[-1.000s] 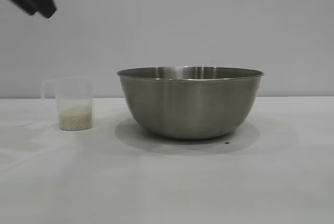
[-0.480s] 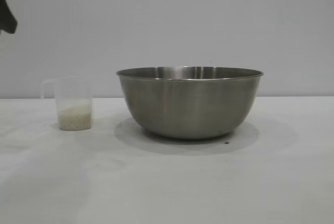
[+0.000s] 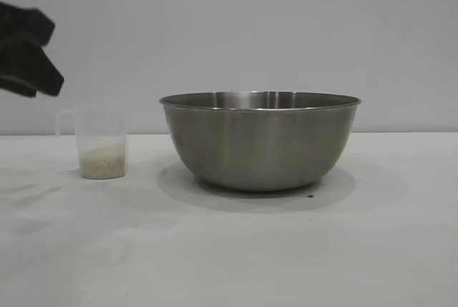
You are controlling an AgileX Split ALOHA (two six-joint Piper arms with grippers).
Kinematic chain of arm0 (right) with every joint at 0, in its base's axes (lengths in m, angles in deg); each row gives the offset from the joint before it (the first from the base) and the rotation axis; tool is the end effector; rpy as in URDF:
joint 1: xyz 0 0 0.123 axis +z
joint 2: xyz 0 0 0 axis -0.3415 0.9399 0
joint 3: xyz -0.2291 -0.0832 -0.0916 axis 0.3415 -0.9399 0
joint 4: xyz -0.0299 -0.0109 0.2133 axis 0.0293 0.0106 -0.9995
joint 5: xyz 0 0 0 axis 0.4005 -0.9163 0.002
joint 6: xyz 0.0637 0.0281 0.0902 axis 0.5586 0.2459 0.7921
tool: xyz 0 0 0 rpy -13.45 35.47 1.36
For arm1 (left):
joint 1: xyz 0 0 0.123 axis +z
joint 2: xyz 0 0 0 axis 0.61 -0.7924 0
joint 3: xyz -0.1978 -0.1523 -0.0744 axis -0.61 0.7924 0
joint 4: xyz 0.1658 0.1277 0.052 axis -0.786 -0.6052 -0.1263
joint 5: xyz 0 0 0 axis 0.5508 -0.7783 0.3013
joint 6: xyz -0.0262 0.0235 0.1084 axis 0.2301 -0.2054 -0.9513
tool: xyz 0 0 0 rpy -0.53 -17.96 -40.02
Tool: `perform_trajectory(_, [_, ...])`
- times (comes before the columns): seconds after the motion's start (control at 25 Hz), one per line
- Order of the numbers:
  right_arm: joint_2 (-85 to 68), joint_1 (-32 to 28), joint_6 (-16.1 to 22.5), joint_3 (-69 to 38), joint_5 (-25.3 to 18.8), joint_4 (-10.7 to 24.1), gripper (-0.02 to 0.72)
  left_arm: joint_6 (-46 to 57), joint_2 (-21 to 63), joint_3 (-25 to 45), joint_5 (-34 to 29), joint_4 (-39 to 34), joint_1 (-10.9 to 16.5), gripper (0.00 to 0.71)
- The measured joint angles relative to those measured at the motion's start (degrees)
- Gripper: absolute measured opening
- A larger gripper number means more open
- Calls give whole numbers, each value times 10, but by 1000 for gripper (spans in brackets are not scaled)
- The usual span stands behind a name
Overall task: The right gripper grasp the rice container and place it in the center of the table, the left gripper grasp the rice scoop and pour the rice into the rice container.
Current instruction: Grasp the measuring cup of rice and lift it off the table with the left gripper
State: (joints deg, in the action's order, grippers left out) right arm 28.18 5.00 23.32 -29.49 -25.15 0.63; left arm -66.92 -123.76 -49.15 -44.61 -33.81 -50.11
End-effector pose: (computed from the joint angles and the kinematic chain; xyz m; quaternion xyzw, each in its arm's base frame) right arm 0.0006 0.0063 0.2406 -0.1492 0.8547 0.1555 0.4723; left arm 0.2713 -0.0817 0.1334 0.1634 0.8333 -0.1217 0.5138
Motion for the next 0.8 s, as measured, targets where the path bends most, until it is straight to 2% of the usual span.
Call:
perform_trajectory(0.08, [0, 0, 20, 0, -1, 13, 254, -32, -6, 18, 58, 36, 0, 215])
perform_trajectory(0.24, [0, 0, 37, 0, -2, 22, 254, -55, -29, 62, 166, 125, 0, 215])
perform_trajectory(0.32, [0, 0, 40, 0, -4, 23, 254, -66, -49, 76, 214, 147, 0, 215])
perform_trajectory(0.56, [0, 0, 42, 0, -4, 25, 254, -82, -132, 80, 233, 129, 0, 215])
perform_trajectory(0.8, [0, 0, 42, 0, -4, 25, 254, -83, -145, 77, 233, 119, 0, 215])
